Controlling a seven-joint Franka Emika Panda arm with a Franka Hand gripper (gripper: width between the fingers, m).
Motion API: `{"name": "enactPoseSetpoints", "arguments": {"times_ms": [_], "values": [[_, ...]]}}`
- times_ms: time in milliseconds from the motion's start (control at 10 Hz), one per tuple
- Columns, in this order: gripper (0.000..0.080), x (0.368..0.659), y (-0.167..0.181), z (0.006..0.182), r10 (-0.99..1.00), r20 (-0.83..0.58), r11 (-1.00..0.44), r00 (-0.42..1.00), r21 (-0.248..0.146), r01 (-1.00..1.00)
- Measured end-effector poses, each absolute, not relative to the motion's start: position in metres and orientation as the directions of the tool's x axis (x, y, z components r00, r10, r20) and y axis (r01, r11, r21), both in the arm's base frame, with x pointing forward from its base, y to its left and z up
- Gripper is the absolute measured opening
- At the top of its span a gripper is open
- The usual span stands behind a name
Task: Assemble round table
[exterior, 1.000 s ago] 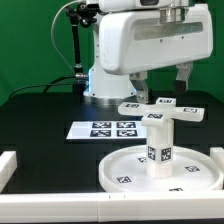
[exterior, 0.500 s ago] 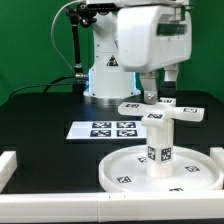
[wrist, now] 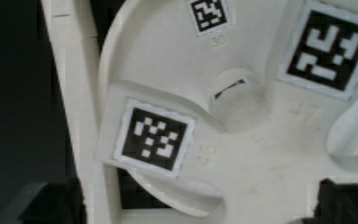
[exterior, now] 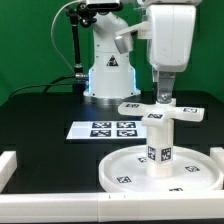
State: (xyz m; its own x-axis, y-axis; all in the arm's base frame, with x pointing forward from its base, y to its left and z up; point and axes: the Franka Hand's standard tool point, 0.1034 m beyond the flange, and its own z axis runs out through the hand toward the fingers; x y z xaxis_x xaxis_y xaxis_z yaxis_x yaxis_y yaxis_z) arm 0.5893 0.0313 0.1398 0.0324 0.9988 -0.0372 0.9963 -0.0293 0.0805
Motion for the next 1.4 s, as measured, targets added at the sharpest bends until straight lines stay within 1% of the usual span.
{"name": "enactPoseSetpoints", "arguments": {"times_ms": [200, 400, 500, 600, 1000, 1400], "values": [[0.0649, 0.589, 0.029, 0.138, 0.99, -0.068, 0.126, -0.12, 0.077, 0.989], [0.0649, 0.585, 0.029, 0.134, 0.927, -0.115, 0.365, -0.358, 0.051, 0.929], [0.0649, 0.584, 0.031, 0.133, 0.908, -0.122, 0.408, -0.4, 0.048, 0.912], [0.0649, 0.583, 0.032, 0.132, 0.896, -0.126, 0.434, -0.426, 0.04, 0.9], [0.0649, 0.572, 0.031, 0.124, 0.918, -0.118, 0.384, -0.378, 0.03, 0.923], [0.0649, 0.568, 0.034, 0.121, 0.924, -0.114, 0.371, -0.366, 0.025, 0.928]]}}
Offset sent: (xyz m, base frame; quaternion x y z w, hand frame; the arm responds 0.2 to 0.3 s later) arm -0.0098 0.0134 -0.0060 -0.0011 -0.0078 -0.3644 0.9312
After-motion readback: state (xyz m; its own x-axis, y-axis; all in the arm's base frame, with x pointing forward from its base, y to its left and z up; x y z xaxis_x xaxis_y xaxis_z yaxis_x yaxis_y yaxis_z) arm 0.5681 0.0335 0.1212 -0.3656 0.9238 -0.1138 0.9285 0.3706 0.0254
